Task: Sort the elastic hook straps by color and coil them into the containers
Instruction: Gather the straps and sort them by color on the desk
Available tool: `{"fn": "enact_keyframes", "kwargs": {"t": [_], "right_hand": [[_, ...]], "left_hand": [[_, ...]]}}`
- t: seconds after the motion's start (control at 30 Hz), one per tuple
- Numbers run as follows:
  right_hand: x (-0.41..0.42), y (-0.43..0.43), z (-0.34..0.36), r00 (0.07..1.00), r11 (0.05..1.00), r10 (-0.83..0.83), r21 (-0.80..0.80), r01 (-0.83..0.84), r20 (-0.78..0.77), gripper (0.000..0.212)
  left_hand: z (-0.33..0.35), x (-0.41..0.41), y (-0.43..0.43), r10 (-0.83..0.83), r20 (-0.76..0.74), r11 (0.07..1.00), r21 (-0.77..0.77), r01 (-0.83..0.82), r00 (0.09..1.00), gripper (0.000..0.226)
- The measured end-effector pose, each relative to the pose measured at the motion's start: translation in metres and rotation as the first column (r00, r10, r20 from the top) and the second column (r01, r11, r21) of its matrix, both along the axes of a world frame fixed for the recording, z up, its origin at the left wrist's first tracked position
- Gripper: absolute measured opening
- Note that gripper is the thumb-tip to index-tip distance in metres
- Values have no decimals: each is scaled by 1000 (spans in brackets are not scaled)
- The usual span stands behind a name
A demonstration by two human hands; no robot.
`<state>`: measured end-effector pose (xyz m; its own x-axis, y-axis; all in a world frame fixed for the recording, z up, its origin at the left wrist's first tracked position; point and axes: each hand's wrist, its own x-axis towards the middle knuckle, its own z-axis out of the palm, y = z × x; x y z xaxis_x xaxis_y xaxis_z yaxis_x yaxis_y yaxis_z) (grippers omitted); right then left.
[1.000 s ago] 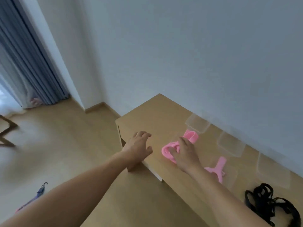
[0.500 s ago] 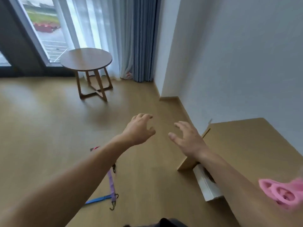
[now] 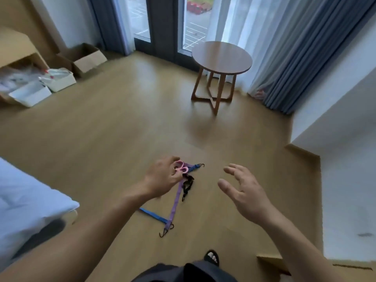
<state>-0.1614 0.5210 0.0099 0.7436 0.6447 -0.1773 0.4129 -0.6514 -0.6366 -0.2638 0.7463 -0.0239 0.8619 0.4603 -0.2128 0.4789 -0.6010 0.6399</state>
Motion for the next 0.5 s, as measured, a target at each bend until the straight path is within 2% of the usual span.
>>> {"fn": "enact_keyframes", "kwargs": {"t": [0.1, 0.23, 0.37, 0.5], "right_hand": [[31, 22, -13, 995, 995, 97, 21, -97, -31, 46], [55, 66, -32, 968, 971, 238, -5, -239, -77, 43], [68, 117, -56, 929, 933, 346, -55, -355, -132, 46], [81, 168, -87, 910, 904, 367, -155, -398, -193, 47]], "left_hand": [[-8, -5, 11, 151, -40, 989, 9, -150, 988, 49], [-26, -15, 23, 316, -72, 944, -75, -321, 946, 48], [-52, -24, 44, 408, -135, 891, -156, -426, 903, 51], [-83, -19, 83, 444, -213, 845, -224, -486, 870, 52]]}}
